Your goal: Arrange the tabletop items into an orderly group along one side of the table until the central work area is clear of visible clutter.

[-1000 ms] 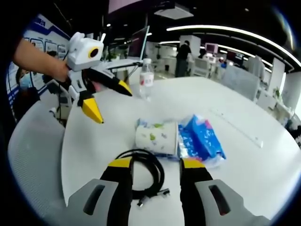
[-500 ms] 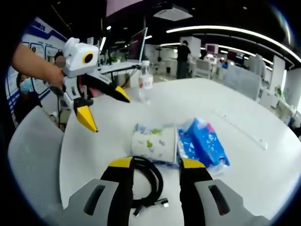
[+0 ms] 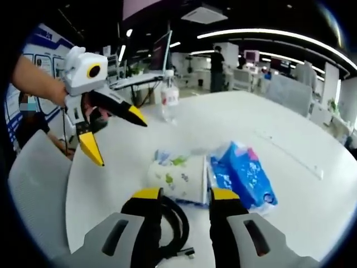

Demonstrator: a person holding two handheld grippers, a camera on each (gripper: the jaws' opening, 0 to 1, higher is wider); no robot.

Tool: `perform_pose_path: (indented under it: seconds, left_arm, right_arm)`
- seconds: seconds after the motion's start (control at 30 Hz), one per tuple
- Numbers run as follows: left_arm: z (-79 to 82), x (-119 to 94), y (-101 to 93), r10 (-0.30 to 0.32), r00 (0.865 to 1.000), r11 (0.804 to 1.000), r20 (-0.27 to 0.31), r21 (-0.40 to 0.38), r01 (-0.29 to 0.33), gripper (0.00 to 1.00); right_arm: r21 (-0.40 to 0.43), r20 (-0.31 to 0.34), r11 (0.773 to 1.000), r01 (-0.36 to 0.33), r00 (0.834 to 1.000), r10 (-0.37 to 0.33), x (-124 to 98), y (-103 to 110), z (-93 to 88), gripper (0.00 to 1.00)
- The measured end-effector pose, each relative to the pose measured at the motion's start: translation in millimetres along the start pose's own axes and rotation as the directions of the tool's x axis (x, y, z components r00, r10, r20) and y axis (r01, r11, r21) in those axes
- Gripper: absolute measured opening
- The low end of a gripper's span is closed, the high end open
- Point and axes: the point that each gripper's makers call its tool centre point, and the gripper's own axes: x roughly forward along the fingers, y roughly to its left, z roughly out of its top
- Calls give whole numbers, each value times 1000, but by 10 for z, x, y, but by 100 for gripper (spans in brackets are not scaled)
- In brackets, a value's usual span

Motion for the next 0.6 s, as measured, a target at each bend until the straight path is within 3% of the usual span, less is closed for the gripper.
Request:
perform_pose_path:
  seconds: [0.27,0.43,0.6]
  left_arm:
    - [-37,57,-2,-13,1000,1000,-16,-1,13,70]
    - [-71,133,-53,-42,997,997,-71,65,47,69]
    - [-61,196,-97,-54,995,994,-80,90,61,69]
  right_arm:
    - [43,27,999,-31,999,29,57,24,67,23]
    - [83,42,996,-45,998,41,26,2,114,13]
    - [108,24,992,-67,998,65,29,61,85,7]
